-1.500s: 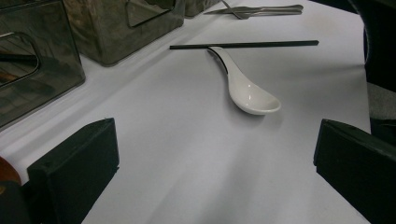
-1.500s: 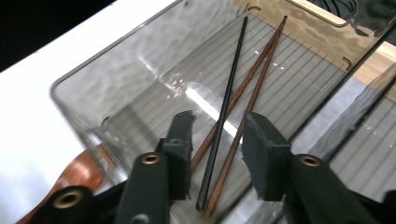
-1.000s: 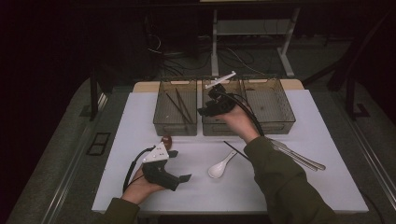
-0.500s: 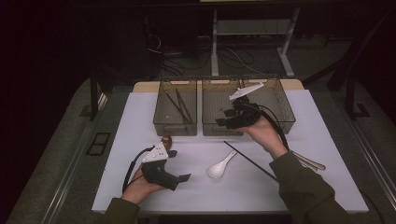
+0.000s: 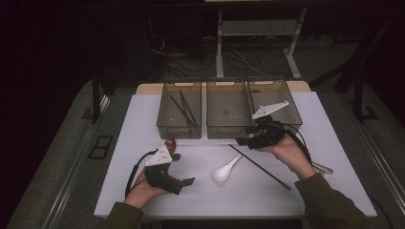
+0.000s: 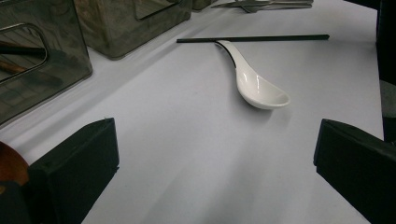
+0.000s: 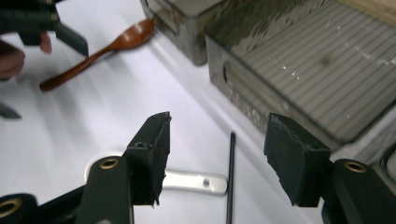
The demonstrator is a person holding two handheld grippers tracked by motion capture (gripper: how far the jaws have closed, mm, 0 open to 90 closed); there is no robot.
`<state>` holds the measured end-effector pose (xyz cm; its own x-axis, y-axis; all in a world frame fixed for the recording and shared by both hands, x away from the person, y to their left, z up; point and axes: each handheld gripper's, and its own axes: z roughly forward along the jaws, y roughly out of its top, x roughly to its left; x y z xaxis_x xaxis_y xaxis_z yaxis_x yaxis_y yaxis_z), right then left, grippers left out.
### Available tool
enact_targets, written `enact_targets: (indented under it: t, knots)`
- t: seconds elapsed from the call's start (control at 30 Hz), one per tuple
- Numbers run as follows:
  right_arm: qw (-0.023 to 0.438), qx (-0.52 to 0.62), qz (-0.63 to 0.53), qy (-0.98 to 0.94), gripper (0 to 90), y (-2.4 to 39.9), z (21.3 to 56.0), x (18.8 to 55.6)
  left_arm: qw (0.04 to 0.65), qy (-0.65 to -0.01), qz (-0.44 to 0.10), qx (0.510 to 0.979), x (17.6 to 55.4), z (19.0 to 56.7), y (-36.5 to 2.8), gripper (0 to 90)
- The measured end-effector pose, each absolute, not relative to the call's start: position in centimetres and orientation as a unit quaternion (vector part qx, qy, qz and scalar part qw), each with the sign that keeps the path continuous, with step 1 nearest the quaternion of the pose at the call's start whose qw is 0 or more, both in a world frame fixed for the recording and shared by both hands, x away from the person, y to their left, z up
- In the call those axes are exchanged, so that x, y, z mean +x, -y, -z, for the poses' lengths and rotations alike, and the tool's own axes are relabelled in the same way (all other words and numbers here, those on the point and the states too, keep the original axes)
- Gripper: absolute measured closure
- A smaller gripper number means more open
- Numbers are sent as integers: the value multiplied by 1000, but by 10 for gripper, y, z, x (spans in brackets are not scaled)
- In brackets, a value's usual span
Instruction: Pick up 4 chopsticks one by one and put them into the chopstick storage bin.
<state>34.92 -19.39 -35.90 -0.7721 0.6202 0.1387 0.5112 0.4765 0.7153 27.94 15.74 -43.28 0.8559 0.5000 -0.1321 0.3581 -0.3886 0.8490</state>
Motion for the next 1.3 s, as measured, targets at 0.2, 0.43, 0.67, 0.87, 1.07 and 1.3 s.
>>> enact_targets:
  t: [0.2,0.43,0.67,0.87,1.07,1.3]
  knots:
    - [64,335,-380,-860,395,203,369,338,488,-258,-73,831,279,433,-157,0]
    - [65,338,-348,-872,399,216,379,326,488,-257,-75,830,280,432,-159,0]
    - [55,352,-312,-881,452,229,388,316,490,-260,-75,829,279,432,-159,0]
    - [45,357,-264,-895,538,239,398,308,489,-260,-75,829,279,432,-159,0]
    - [29,357,-218,-908,647,242,409,307,489,-260,-75,829,279,433,-159,0]
    - [22,350,-170,-921,730,237,416,308,487,-260,-74,831,280,433,-159,0]
